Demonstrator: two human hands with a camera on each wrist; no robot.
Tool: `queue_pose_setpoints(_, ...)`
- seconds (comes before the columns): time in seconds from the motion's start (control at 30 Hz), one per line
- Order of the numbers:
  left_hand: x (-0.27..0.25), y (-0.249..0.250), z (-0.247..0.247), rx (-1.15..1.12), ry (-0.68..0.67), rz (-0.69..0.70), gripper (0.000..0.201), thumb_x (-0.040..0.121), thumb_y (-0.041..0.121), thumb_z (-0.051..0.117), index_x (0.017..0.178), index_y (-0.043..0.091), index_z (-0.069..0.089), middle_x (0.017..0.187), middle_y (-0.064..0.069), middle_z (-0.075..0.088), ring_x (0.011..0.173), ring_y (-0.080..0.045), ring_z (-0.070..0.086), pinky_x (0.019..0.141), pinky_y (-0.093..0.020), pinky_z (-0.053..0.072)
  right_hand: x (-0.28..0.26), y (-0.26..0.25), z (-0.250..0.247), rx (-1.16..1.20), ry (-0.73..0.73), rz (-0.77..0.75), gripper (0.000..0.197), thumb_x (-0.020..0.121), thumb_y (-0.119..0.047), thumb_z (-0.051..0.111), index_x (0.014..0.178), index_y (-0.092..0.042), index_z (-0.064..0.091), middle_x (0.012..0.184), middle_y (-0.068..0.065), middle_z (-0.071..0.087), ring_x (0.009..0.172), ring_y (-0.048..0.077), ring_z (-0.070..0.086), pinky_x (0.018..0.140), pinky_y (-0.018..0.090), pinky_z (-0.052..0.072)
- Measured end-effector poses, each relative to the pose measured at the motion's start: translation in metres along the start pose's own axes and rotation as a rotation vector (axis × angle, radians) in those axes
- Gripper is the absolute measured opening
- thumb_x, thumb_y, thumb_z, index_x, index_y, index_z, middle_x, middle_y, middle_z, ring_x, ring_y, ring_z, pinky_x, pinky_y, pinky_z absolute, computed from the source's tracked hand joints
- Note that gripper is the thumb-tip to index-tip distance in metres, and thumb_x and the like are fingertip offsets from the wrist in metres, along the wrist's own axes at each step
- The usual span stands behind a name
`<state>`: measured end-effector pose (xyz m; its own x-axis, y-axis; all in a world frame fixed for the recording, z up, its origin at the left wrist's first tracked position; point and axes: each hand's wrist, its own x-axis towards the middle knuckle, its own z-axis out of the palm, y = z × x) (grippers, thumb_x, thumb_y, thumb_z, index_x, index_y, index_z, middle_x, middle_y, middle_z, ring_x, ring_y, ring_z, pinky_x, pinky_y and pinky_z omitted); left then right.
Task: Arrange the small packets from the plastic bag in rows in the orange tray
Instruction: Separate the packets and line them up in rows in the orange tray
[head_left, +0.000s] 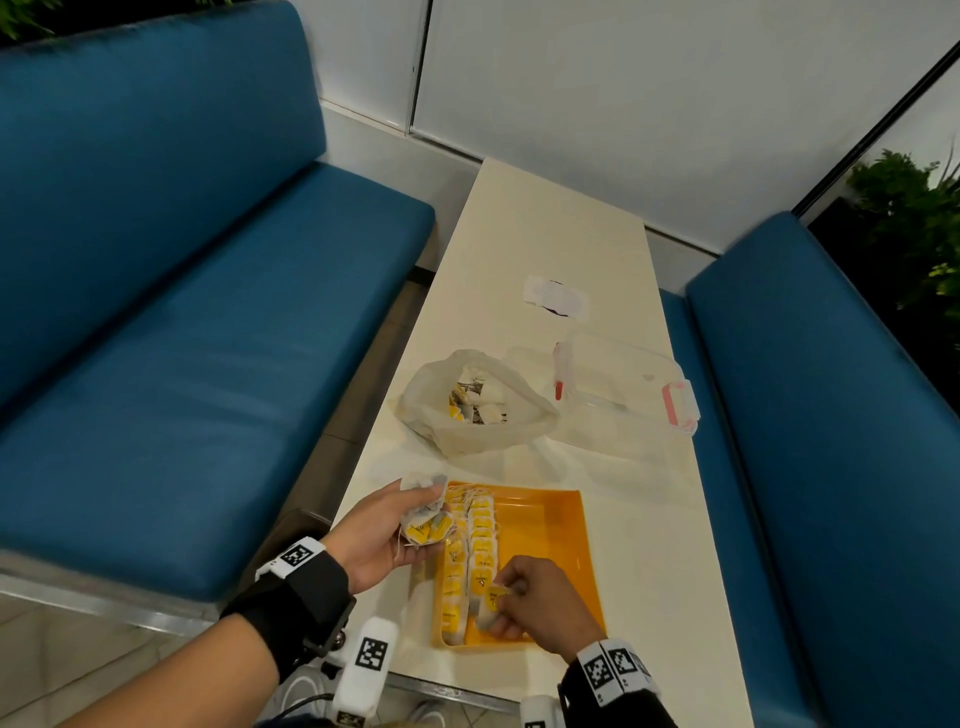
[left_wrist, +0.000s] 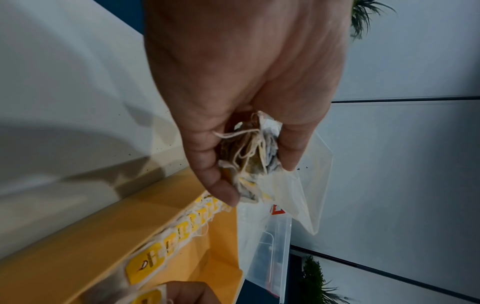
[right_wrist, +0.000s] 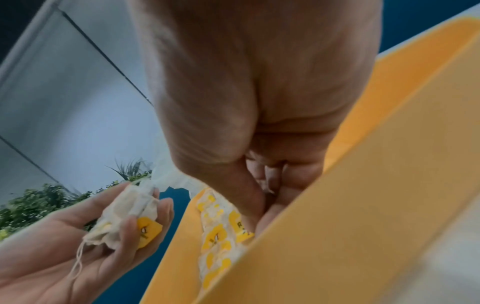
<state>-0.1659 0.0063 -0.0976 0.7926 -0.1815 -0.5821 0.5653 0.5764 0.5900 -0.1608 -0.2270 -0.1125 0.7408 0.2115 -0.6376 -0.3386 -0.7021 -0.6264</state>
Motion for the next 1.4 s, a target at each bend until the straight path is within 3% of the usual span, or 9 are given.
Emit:
queue_pose_setpoints(0.13,0.002,-0.001,0.003,0.002,-0.015,0.006,0.026,0.095,0.023,0.069,0.118,0.012,0.064,0.111,-0.015,0.074,0.095,-0.027,0.072,0.079,-0.040,0.061,0.008,0.006,0.007,0.058,-0.007,0.024,0.012,0.089,0.004,0.059,0.096,-0.007,0.059,0.062,0.012,0.070,0.053,0.020,0.067,0.051,0.025,0.051)
queue_pose_setpoints(0.33,0.003,-0.001,0.007,0.009,-0.036,0.024,0.027,0.095,0.024,0.068,0.119,0.013,0.066,0.111,-0.014,0.074,0.098,-0.026,0.071,0.082,-0.041,0.060,0.016,0.012,0.012,0.166,0.036,0.030,0.012,0.088,0.004,0.063,0.089,-0.006,0.056,0.061,0.011,0.066,0.060,0.031,0.066,0.047,0.029,0.048)
queue_pose_setpoints(0.5,0.004,-0.003,0.008,0.029,-0.062,0.031,0.031,0.091,0.025,0.071,0.119,0.014,0.067,0.112,-0.014,0.073,0.103,-0.026,0.069,0.089,-0.046,0.057,0.016,0.004,0.010,0.176,0.074,0.048,0.017,0.083,0.006,0.071,0.087,-0.004,0.057,0.066,0.010,0.058,0.045,0.018,0.065,0.041,0.021,0.043)
queue_pose_setpoints(0.63,0.005,-0.004,0.009,0.045,-0.062,0.022,0.031,0.092,0.024,0.070,0.121,0.013,0.067,0.113,-0.013,0.074,0.102,-0.026,0.070,0.088,-0.046,0.058,0.014,0.001,0.010,0.205,0.071,0.072,0.019,0.084,0.006,0.070,0.085,-0.004,0.054,0.062,0.006,0.056,0.041,0.015,0.063,0.036,0.019,0.038)
queue_pose_setpoints(0.8,0.005,-0.006,0.009,0.062,-0.066,0.009,0.027,0.094,0.023,0.068,0.120,0.016,0.069,0.111,-0.012,0.074,0.100,-0.024,0.070,0.085,-0.044,0.059,0.020,0.006,0.008,0.101,0.084,0.075,0.019,0.081,-0.004,0.075,0.080,-0.010,0.057,0.059,0.001,0.060,0.042,0.012,0.061,0.043,0.022,0.041)
queue_pose_setpoints(0.97,0.007,-0.007,0.009,0.074,-0.066,0.001,0.031,0.092,0.024,0.069,0.122,0.015,0.068,0.111,-0.012,0.074,0.101,-0.025,0.069,0.084,-0.043,0.059,0.021,0.008,0.006,0.035,0.011,0.136,0.022,0.080,0.007,0.068,0.084,-0.010,0.055,0.066,0.011,0.064,0.049,0.021,0.063,0.041,0.024,0.042)
queue_pose_setpoints(1.07,0.008,-0.008,0.009,0.075,-0.065,-0.005,0.029,0.095,0.022,0.068,0.123,0.015,0.068,0.111,-0.011,0.074,0.100,-0.024,0.071,0.084,-0.042,0.060,0.022,0.008,0.004,0.012,0.021,0.145,0.023,0.080,0.009,0.064,0.081,-0.012,0.055,0.074,0.014,0.064,0.049,0.020,0.062,0.040,0.022,0.042)
queue_pose_setpoints(1.2,0.009,-0.010,0.009,0.085,-0.064,-0.009,0.029,0.095,0.021,0.067,0.124,0.015,0.067,0.113,-0.012,0.074,0.102,-0.025,0.070,0.085,-0.044,0.060,0.023,0.009,0.005,0.008,0.013,0.123,0.021,0.082,0.006,0.063,0.080,-0.012,0.053,0.059,0.006,0.062,0.047,0.018,0.064,0.040,0.020,0.042)
queue_pose_setpoints(1.4,0.009,-0.011,0.009,0.085,-0.066,-0.006,0.032,0.091,0.023,0.070,0.121,0.013,0.068,0.109,-0.011,0.072,0.101,-0.025,0.068,0.088,-0.046,0.057,0.026,0.010,0.010,0.018,0.010,0.132,0.017,0.084,0.000,0.061,0.086,-0.013,0.051,0.059,0.009,0.066,0.055,0.026,0.069,0.044,0.026,0.048)
